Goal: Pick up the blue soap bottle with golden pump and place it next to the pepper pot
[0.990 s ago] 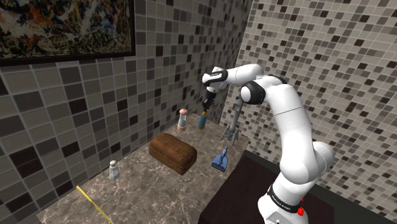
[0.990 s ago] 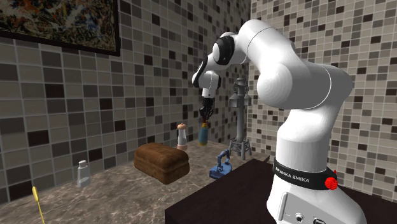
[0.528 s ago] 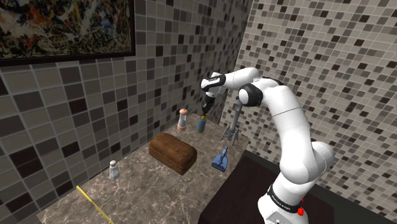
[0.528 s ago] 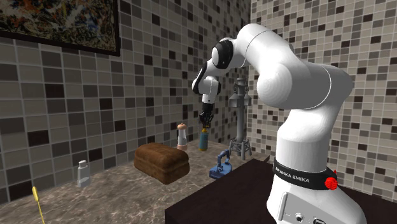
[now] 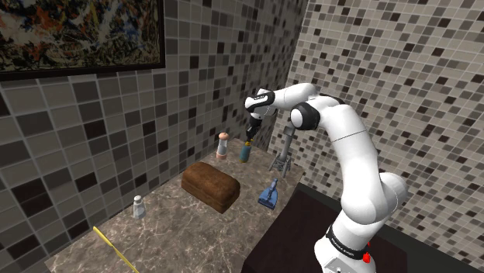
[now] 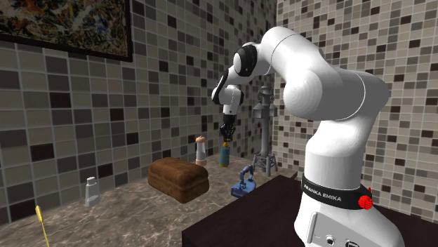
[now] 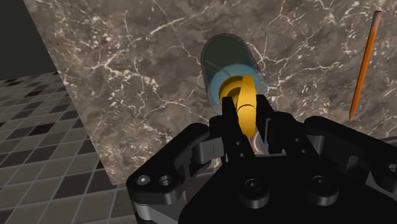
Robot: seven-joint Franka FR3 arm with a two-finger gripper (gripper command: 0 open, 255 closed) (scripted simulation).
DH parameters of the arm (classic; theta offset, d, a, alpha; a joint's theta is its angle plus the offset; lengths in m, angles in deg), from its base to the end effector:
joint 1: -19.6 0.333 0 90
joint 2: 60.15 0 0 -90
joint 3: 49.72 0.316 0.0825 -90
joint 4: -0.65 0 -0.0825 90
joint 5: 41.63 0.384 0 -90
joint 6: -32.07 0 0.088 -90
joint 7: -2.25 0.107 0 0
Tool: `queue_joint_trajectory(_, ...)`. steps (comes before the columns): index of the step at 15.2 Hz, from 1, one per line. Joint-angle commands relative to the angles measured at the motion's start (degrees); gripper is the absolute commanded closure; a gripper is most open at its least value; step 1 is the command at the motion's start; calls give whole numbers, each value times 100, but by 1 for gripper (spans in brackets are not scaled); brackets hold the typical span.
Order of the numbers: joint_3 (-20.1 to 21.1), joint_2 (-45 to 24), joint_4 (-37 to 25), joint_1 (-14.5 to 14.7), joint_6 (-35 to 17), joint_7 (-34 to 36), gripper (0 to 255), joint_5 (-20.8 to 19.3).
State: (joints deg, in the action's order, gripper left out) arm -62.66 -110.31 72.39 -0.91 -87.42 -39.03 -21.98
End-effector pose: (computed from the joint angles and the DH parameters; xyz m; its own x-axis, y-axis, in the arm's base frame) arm 0.6581 -0.3624 0.2391 0.9974 0.0382 0.0616 0.0447 -0.9932 -0.1076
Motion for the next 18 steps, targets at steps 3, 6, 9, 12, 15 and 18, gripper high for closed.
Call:
queue_joint_trajectory(3, 1, -7, 8, 2, 4, 2, 0, -1)
queue_joint_trajectory(6, 1, -11, 6, -2, 3, -1, 0, 0)
queue_joint_trajectory(9, -59, 275, -82, -18, 375, 37, 0, -69)
queue_joint_trajectory(12, -73, 341, -120, -25, 480, 48, 0, -87)
queue_joint_trajectory(15, -73, 340, -122, -25, 480, 48, 0, -87)
queue_joint_trajectory(18, -73, 341, -120, -25, 478, 48, 0, -87)
